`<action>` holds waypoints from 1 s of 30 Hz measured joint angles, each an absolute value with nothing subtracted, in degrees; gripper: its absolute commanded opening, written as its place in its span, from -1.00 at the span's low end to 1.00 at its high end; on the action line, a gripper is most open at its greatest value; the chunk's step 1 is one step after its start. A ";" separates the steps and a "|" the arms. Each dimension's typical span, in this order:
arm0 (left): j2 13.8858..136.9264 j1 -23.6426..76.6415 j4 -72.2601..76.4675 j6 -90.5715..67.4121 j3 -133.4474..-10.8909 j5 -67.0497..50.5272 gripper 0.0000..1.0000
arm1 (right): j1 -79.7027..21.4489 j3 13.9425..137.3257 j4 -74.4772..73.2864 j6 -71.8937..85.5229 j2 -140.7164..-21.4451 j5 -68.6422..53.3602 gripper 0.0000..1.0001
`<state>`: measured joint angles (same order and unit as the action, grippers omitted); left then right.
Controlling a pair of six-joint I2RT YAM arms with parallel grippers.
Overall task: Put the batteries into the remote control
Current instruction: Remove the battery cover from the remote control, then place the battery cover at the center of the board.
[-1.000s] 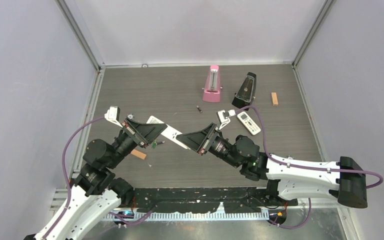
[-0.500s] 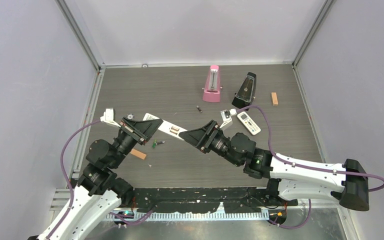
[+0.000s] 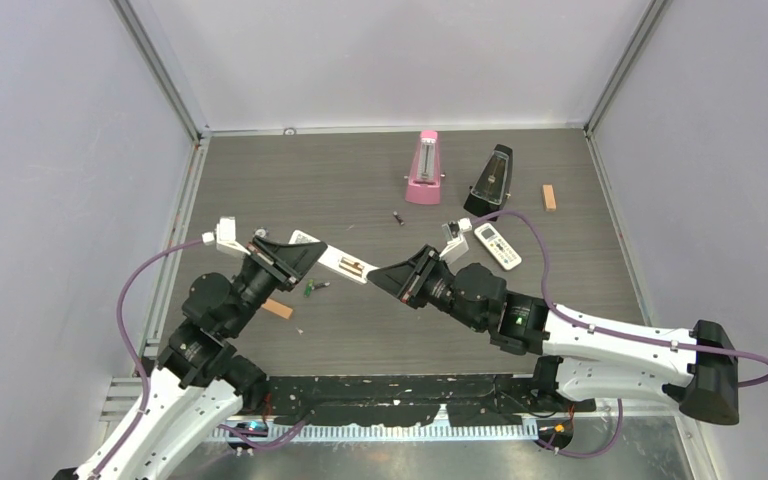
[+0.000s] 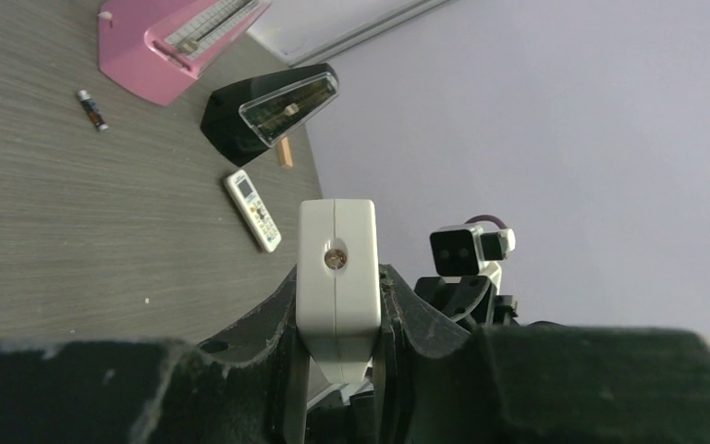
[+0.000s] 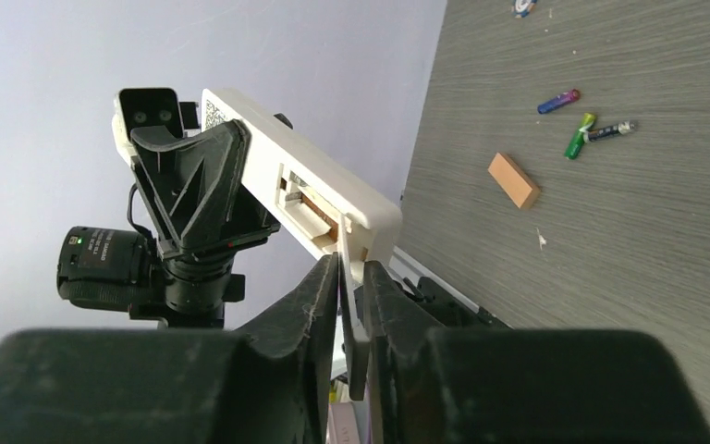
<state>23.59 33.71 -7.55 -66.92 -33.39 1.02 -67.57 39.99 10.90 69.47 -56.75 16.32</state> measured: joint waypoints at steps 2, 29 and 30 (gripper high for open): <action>23.99 33.71 -8.40 -65.93 -33.39 1.08 -1.00 | -67.35 39.99 9.98 69.45 -56.73 16.45 -0.79; 22.33 33.71 -26.46 -45.78 -33.10 2.04 -1.00 | -52.23 36.77 -3.64 53.10 -73.97 9.76 -0.67; 22.33 33.71 -26.46 -45.54 -33.01 1.76 -1.00 | -51.94 36.75 -3.44 52.66 -75.50 8.99 -0.65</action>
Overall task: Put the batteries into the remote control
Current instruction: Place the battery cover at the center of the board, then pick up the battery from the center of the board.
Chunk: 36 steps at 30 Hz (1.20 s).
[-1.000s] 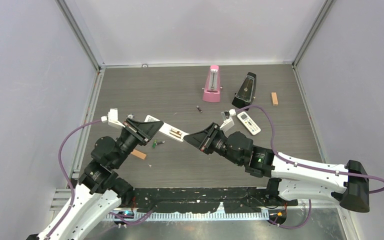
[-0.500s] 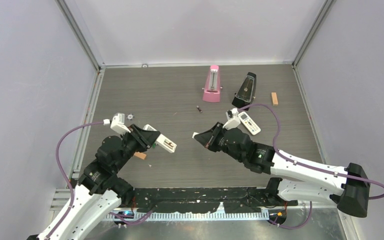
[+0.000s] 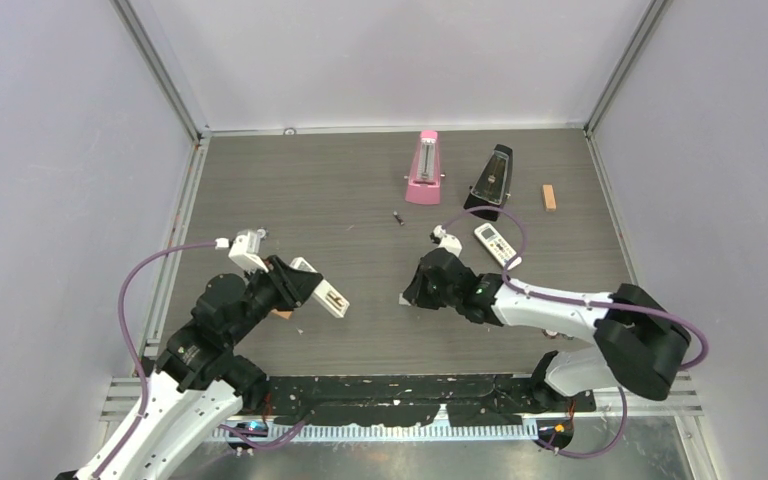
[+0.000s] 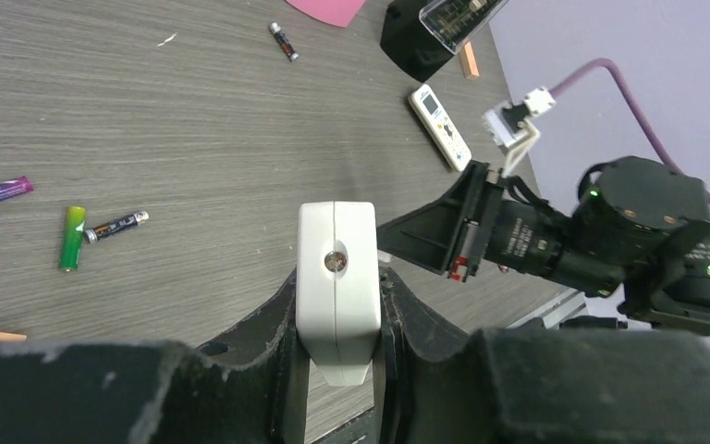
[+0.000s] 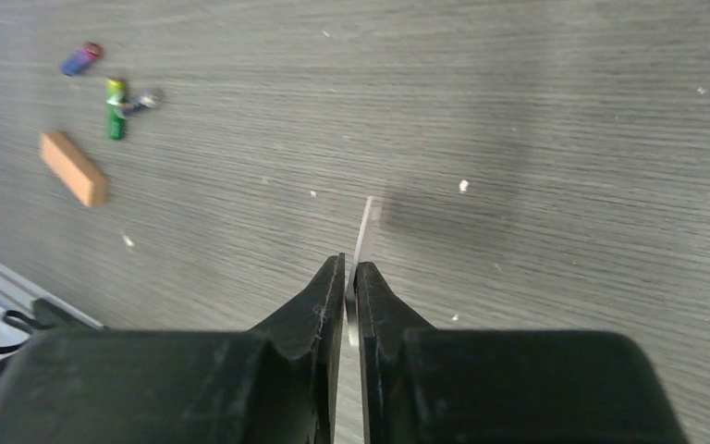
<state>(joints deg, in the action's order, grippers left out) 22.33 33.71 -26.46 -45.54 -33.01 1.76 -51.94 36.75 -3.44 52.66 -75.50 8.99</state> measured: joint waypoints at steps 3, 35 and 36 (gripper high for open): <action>22.33 33.71 -26.41 -44.84 -32.77 0.60 -1.00 | -51.51 36.75 -3.14 52.18 -79.09 7.49 -0.41; 27.00 33.71 -18.59 -32.75 -37.89 -31.99 -1.00 | -62.30 43.31 9.41 25.98 -59.20 -24.60 0.76; 27.11 33.71 -18.15 -32.49 -38.28 -33.26 -1.00 | -63.02 44.18 9.04 25.04 -60.05 -24.60 0.74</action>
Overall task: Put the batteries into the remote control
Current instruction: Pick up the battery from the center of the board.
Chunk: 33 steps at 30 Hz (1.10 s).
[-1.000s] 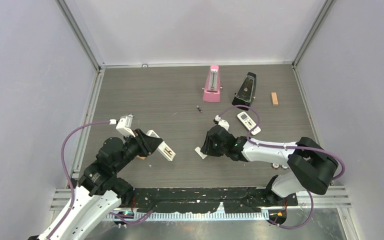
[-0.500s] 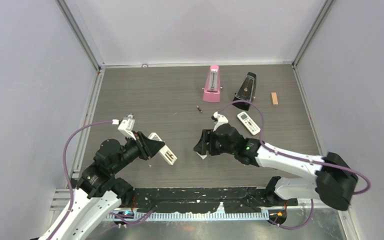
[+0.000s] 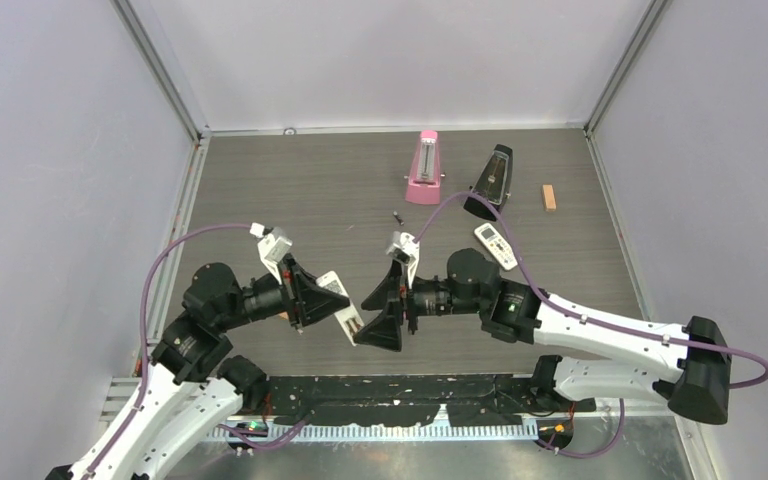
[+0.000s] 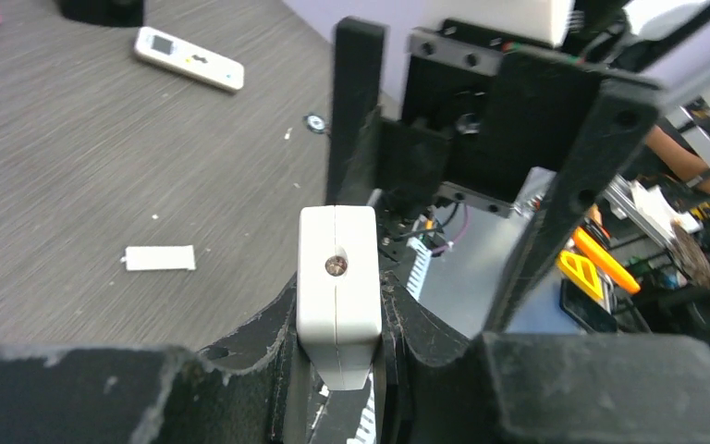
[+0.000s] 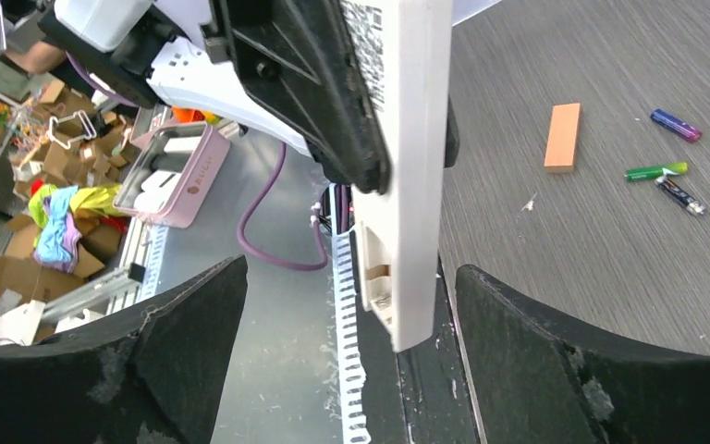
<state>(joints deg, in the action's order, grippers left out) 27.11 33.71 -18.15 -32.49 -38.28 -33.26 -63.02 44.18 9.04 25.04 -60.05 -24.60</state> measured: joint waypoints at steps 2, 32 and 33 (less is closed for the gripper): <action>27.14 33.71 -17.08 -32.03 -39.03 -36.03 -1.00 | -64.16 44.77 8.80 23.92 -61.06 -24.56 0.60; 21.54 33.63 2.92 -44.36 -31.55 -42.04 0.02 | -68.12 38.59 30.98 40.14 -66.17 -22.06 -0.89; 21.17 33.61 3.60 -44.69 -31.03 -41.52 0.00 | -68.12 38.59 31.73 40.82 -66.63 -21.89 -0.89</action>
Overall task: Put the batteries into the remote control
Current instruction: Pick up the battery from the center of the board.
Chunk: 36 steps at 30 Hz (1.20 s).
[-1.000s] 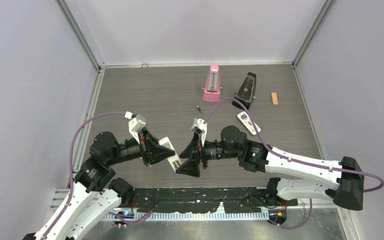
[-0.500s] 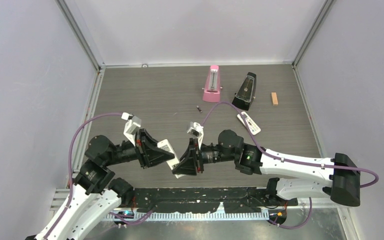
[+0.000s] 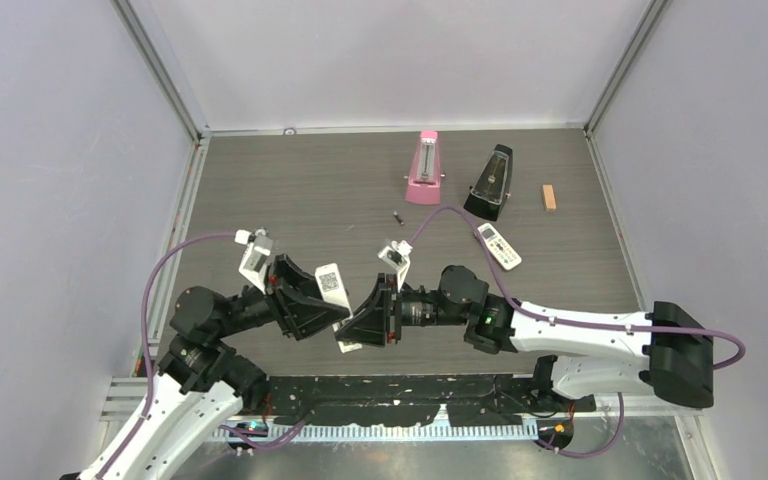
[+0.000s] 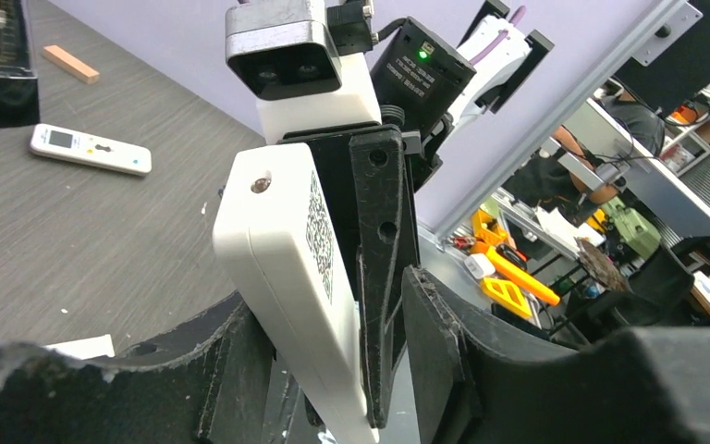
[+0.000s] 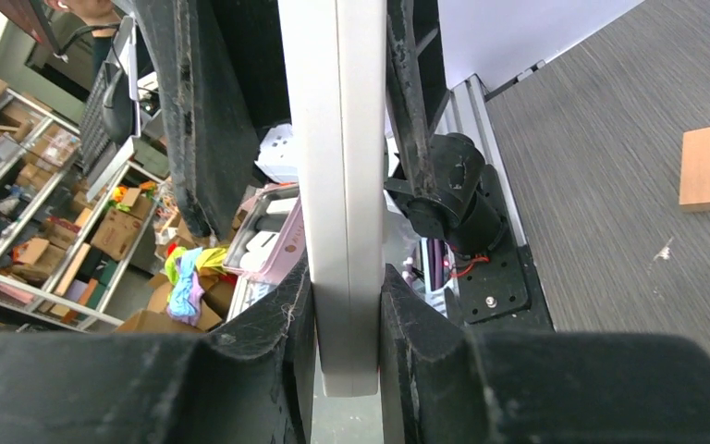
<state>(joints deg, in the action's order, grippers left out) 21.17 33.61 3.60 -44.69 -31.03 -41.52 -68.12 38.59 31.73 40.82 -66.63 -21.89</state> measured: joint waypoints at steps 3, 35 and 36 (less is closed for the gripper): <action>20.40 33.61 4.38 -45.17 -30.00 -39.86 -0.18 | -68.12 38.59 34.72 42.48 -68.42 -21.74 -0.88; 14.33 33.74 -37.85 -29.61 -47.55 18.06 -1.00 | -66.74 68.82 0.82 25.54 -90.94 2.90 0.28; 14.33 33.74 -39.05 -29.56 -48.21 19.22 -1.00 | -66.50 71.61 -1.21 24.27 -94.28 3.42 0.26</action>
